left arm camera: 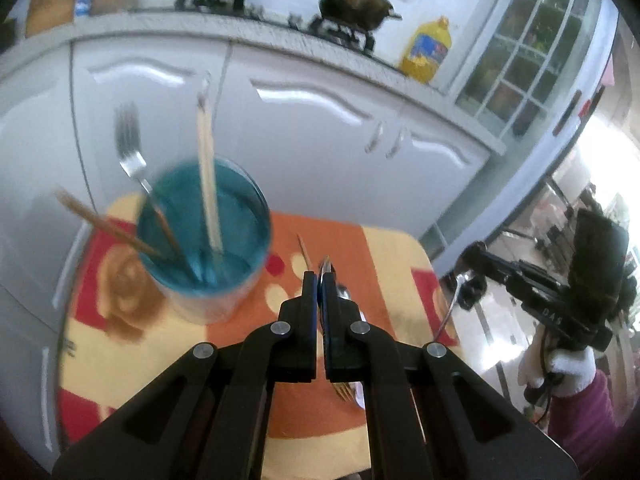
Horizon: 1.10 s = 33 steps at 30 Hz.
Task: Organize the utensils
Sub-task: 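Lift both held spoons and carry them over the floral cup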
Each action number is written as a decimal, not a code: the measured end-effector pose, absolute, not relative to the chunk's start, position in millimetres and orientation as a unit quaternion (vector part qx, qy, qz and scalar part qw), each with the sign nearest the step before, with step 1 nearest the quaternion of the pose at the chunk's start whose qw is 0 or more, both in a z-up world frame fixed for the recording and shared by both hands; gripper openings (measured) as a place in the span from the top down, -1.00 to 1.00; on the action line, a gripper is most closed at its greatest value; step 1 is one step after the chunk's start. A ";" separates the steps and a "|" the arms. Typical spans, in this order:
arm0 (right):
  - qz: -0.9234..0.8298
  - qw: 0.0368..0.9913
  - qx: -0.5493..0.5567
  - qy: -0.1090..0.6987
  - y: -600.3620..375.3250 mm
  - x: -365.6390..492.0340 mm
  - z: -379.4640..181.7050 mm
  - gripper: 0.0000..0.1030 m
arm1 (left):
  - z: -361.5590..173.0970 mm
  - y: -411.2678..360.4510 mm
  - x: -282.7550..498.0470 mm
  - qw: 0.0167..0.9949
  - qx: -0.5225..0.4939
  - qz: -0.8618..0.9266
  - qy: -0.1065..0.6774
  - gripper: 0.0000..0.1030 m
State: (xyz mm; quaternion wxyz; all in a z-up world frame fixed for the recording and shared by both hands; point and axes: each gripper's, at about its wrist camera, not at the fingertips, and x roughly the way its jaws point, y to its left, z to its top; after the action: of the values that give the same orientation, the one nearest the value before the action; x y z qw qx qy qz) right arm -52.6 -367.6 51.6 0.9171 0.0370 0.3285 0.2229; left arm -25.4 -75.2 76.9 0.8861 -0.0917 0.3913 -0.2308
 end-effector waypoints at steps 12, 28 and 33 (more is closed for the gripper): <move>0.210 0.942 0.022 0.259 -301.3 -4.1 115.4 0.97 | 156.0 -11.6 17.5 0.946 -0.061 -0.120 0.294 0.99; 0.177 0.958 -0.041 0.220 -224.0 70.2 129.4 0.97 | 134.0 10.3 77.3 0.957 -0.007 -0.046 0.287 0.99; 0.180 0.954 -0.064 0.231 -206.7 80.6 108.0 0.97 | 125.3 5.9 78.4 0.958 0.015 -0.043 0.284 0.99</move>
State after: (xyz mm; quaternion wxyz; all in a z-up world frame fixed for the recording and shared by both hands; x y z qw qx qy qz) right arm 80.6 -206.7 108.0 0.9542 -0.0640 0.2306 0.1796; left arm 78.4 5.9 125.3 0.9576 0.0153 0.2844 -0.0433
